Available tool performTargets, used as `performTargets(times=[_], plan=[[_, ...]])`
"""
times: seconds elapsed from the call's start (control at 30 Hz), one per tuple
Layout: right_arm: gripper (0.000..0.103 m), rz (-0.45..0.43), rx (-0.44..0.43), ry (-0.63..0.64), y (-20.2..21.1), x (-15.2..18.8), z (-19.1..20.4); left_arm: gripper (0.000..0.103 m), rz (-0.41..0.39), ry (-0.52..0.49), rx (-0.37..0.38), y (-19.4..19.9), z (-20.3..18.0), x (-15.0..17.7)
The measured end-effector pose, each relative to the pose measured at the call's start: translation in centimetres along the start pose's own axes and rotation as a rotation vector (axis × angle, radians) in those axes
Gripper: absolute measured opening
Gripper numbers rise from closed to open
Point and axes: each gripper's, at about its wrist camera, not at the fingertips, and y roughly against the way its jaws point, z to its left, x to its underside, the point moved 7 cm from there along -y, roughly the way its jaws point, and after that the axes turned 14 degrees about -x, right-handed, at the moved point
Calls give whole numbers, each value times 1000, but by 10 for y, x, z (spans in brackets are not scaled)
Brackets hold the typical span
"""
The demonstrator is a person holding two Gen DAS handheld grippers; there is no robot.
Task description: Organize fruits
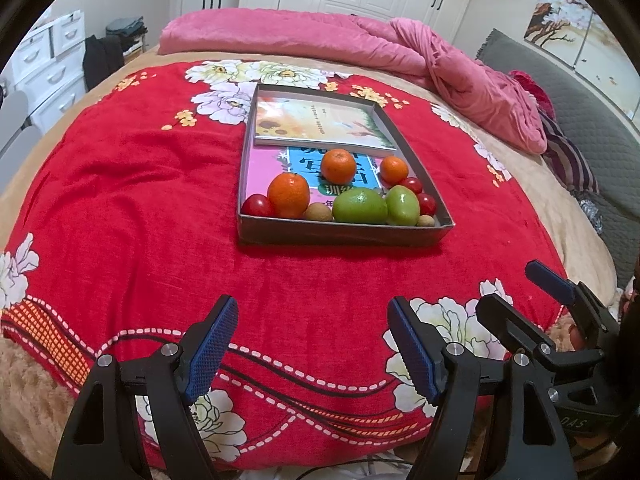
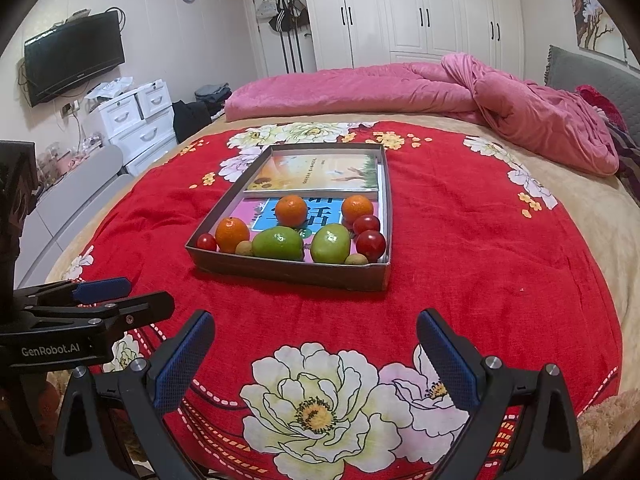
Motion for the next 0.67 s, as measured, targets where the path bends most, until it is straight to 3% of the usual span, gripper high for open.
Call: performTargets(times=[0.37, 0.67], plan=[[102, -5, 8, -2, 1, -1, -3, 78, 4, 1, 3, 0, -2, -1], [102, -11, 65, -57, -4, -6, -34, 78, -24, 40, -90, -17, 25, -20]])
